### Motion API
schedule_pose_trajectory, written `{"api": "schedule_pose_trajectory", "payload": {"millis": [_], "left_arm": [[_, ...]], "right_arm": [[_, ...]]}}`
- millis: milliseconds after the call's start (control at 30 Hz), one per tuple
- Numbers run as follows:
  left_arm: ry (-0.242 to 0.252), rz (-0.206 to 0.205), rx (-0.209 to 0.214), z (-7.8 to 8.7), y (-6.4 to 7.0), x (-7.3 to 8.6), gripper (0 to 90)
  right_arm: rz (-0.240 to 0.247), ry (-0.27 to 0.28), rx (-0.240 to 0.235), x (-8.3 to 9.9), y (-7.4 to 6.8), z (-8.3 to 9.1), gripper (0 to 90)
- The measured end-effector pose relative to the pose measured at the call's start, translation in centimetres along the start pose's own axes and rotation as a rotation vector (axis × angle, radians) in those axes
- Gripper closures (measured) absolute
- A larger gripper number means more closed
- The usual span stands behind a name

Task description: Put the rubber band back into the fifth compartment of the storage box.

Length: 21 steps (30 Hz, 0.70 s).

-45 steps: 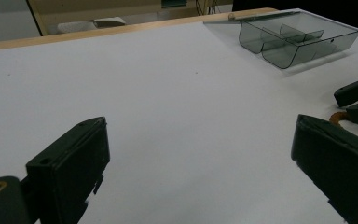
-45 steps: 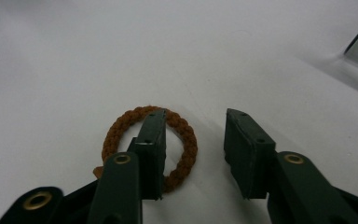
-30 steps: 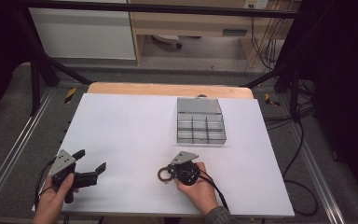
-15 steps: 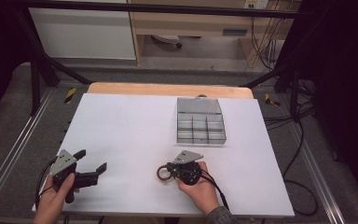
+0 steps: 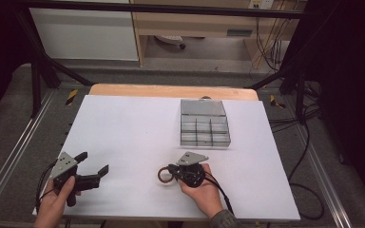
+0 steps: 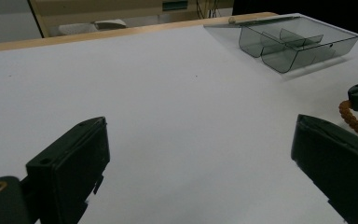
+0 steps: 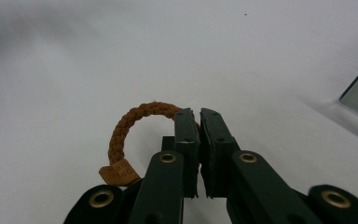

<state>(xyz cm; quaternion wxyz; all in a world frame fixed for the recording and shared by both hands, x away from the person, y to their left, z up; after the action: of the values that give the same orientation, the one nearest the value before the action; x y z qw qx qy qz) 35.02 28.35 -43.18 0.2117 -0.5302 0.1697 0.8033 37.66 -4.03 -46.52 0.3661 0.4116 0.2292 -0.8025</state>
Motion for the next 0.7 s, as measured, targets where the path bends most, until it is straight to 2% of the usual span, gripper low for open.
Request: {"api": "schedule_pose_trajectory", "payload": {"millis": [100,233,367,533,700], "left_arm": [[0.010,-0.011,-0.018,0.2,-0.1,-0.1,4.3],[0.025,0.001,-0.031,0.6,-0.3,-0.3,3.9],[0.015,-0.001,-0.042,0.5,-0.3,-0.2,3.9],[0.014,0.015,-0.030,0.4,-0.4,-0.1,3.9],[0.009,0.006,-0.027,0.4,-0.3,-0.1,3.9]], "right_arm": [[0.000,0.000,-0.003,-0.3,-0.1,0.0,86.1],[-0.009,0.011,-0.014,-0.5,-0.1,-0.1,86.1],[0.003,0.001,-0.010,-0.7,0.0,0.0,86.0],[0.019,-0.006,0.008,-1.4,0.6,0.7,86.1],[0.043,-0.029,0.026,-2.2,1.3,1.2,86.0]]}}
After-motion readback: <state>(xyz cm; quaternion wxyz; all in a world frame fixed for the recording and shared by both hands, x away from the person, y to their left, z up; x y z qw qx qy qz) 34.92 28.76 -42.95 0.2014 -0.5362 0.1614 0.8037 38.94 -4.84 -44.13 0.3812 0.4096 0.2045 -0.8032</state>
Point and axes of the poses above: each handheld gripper's, and its own axes: z roughly backward along the jaws, x roughly out of its underside, y roughly to its right, the point moved 4 cm from there along -z, roughly forward along the jaws
